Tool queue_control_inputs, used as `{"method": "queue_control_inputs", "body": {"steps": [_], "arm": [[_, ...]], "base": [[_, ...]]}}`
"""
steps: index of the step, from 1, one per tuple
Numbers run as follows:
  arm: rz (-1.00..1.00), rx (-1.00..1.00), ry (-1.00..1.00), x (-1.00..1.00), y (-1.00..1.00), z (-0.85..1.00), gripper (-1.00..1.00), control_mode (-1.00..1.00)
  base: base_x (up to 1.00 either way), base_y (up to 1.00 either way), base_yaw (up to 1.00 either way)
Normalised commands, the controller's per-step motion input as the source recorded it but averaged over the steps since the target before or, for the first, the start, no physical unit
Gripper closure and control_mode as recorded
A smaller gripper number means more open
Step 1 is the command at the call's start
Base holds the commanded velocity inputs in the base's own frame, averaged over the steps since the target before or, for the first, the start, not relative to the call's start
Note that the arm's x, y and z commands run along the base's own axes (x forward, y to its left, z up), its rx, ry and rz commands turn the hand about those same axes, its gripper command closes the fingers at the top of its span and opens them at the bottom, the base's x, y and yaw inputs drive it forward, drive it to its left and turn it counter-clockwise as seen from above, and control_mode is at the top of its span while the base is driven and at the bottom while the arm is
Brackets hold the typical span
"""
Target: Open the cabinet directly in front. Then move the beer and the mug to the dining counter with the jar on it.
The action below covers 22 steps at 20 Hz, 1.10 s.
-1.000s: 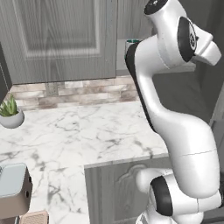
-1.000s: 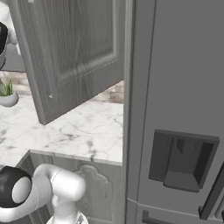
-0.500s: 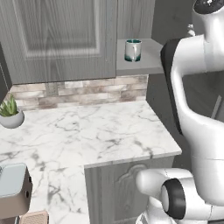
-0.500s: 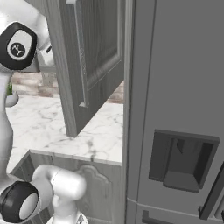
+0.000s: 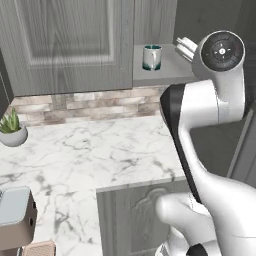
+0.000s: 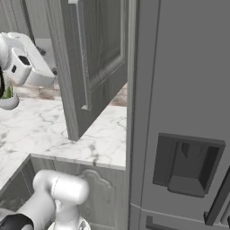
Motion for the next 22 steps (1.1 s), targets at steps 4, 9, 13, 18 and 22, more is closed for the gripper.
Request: {"method": "queue_control_inputs", "body": {"steps": [4, 9, 13, 18, 22], "arm": [[0.53, -0.31, -0.41, 0.00, 0.97, -0.58, -1.00, -1.00], [0.48, -0.17, -0.37, -0.03, 0.59, -0.23, -1.00, -1.00], [0.21, -0.13, -0.22, 0.00, 0.47, 0.48, -1.00, -1.00], [0.03, -0.17, -0.08, 0.07, 0.57, 0.22, -1.00, -1.00], [-0.04, -0.15, 0.00, 0.53, 0.73, 0.01, -1.00, -1.00]], "base": [[0.00, 0.00, 0.00], [0.00, 0.00, 0.00], [0.00, 0.00, 0.00], [0.00, 0.00, 0.00], [0.00, 0.00, 0.00]]}}
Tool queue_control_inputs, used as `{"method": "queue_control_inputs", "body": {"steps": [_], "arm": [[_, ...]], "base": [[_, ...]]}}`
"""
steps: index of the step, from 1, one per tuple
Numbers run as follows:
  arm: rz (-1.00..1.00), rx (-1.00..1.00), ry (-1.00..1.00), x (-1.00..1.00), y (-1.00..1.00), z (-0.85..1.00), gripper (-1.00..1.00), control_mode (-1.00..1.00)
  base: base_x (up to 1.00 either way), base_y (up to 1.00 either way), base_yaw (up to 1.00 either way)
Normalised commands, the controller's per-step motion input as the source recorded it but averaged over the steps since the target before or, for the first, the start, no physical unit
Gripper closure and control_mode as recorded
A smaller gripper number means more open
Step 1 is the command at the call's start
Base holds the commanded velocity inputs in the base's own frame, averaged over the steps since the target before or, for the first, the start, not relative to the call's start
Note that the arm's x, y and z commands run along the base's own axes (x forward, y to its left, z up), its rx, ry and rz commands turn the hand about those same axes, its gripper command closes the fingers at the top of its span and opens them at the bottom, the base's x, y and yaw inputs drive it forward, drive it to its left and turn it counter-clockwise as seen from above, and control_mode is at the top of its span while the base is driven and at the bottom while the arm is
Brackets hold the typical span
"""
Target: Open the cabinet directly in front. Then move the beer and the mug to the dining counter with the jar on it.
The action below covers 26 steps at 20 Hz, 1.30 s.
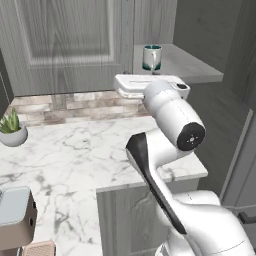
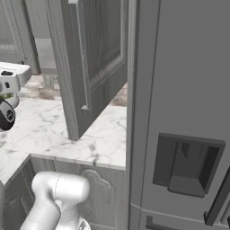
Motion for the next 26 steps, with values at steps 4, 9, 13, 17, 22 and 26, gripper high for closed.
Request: {"method": "queue_control_inputs", "body": {"steps": [4, 9, 13, 17, 22, 26], "arm": [[-0.04, -0.08, 0.03, 0.66, 0.38, 0.10, -1.00, -1.00], [-0.02, 0.00, 0.03, 0.77, 0.01, 0.10, -1.00, -1.00], [0.00, 0.00, 0.03, 0.87, 0.08, 0.00, -1.00, -1.00], [-0.02, -0.02, 0.11, 0.89, 0.21, 0.00, -1.00, -1.00], [-0.08, -0.04, 0.06, 0.94, 0.46, 0.00, 1.00, -1.00], [-0.03, 0.00, 0.00, 0.14, 0.06, 0.00, 1.00, -1.00]], "base": [[0.00, 0.00, 0.00], [0.00, 0.00, 0.00], [0.00, 0.00, 0.00], [0.00, 0.00, 0.00], [0.00, 0.00, 0.00], [0.00, 0.00, 0.00]]}}
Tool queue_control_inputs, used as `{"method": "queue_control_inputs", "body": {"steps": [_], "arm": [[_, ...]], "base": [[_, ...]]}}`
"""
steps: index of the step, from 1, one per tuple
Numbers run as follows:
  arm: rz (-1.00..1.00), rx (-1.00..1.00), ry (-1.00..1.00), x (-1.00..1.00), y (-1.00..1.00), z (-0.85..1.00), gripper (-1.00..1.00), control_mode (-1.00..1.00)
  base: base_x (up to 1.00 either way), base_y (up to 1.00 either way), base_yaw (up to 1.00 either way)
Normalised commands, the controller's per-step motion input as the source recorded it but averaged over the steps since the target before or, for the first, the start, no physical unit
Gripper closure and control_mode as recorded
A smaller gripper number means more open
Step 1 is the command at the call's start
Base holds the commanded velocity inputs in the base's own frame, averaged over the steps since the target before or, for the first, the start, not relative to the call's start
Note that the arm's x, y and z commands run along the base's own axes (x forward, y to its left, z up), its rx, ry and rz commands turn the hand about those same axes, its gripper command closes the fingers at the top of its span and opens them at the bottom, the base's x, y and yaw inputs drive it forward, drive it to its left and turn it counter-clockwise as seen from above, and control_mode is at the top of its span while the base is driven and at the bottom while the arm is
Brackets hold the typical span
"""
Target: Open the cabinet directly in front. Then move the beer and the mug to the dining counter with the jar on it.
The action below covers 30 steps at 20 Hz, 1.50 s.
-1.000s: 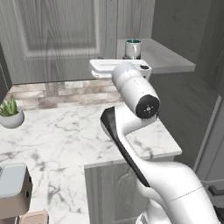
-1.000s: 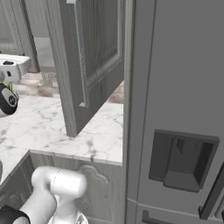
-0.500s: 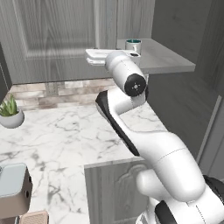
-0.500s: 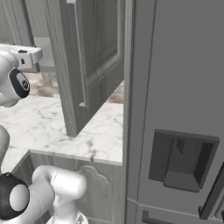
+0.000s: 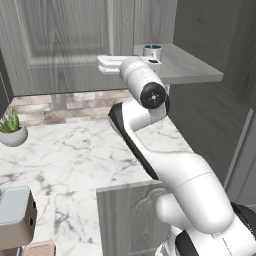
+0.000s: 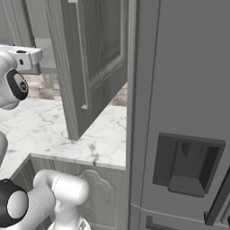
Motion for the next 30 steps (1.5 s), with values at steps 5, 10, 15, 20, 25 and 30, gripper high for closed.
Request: {"method": "queue_control_inputs", "body": {"steps": [5, 10, 15, 20, 25, 30], "arm": [[0.00, 0.00, 0.00, 0.00, 0.00, 0.00, 1.00, -1.00], [-0.05, 0.00, 0.01, -0.46, 0.22, 0.18, 1.00, -1.00], [-0.05, 0.00, 0.07, -0.94, 0.34, 0.29, 1.00, -1.00], [-0.09, 0.00, 0.08, -1.00, 0.53, 0.25, 1.00, -1.00], [-0.11, -0.03, 0.00, -1.00, 0.80, 0.01, 1.00, -1.00], [-0.12, -0.04, 0.03, -0.94, 0.92, -0.02, 1.00, -1.00]], "base": [[0.00, 0.00, 0.00], [0.00, 0.00, 0.00], [0.00, 0.00, 0.00], [0.00, 0.00, 0.00], [0.00, 0.00, 0.00], [0.00, 0.00, 0.00]]}}
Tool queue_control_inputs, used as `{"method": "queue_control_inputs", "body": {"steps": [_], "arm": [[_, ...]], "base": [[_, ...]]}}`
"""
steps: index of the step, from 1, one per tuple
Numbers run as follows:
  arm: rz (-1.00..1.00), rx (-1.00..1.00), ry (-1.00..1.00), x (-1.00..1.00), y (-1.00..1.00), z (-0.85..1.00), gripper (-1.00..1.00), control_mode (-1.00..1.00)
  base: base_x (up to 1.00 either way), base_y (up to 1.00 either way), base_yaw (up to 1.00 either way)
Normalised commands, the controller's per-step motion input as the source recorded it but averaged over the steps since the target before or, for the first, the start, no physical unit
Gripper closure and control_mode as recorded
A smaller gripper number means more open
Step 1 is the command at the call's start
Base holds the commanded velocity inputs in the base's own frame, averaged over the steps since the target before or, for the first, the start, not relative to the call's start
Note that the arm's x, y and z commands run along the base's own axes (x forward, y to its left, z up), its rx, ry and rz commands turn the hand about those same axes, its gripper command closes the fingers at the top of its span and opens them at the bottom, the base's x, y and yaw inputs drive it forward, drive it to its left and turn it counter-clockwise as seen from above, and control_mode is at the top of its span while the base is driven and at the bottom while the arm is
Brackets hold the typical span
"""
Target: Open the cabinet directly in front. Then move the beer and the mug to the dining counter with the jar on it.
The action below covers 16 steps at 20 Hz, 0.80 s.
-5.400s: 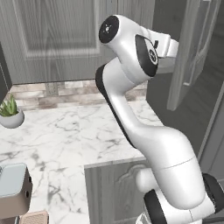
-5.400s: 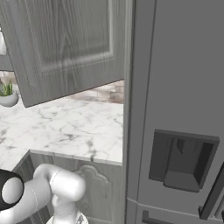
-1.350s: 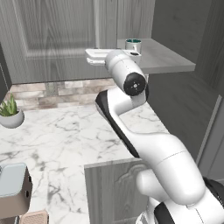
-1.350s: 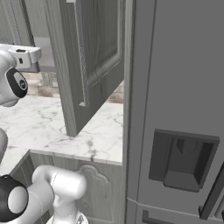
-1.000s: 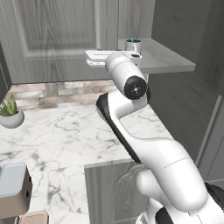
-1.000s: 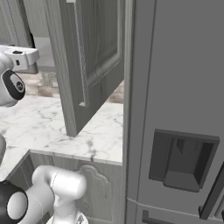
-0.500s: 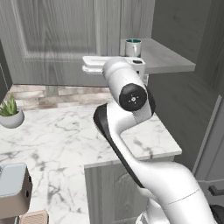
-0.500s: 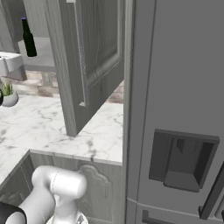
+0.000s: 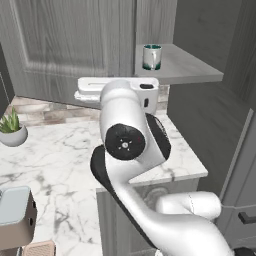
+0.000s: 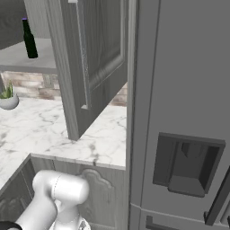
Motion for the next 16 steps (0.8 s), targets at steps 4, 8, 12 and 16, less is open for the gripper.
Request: {"method": "queue_control_inputs", "body": {"steps": [4, 8, 12, 16], "arm": [[-0.13, -0.03, 0.11, -0.62, 0.76, -0.06, 1.00, -1.00], [-0.09, -0.05, 0.10, -0.44, 0.74, -0.04, -1.00, -1.00], [0.00, 0.00, 0.00, -0.40, -0.02, -0.20, -1.00, -1.00], [0.00, 0.00, 0.00, -1.00, -0.20, -0.60, -1.00, -1.00]], "base": [[0.00, 0.00, 0.00], [0.00, 0.00, 0.00], [0.00, 0.00, 0.00], [0.00, 0.00, 0.00]]}}
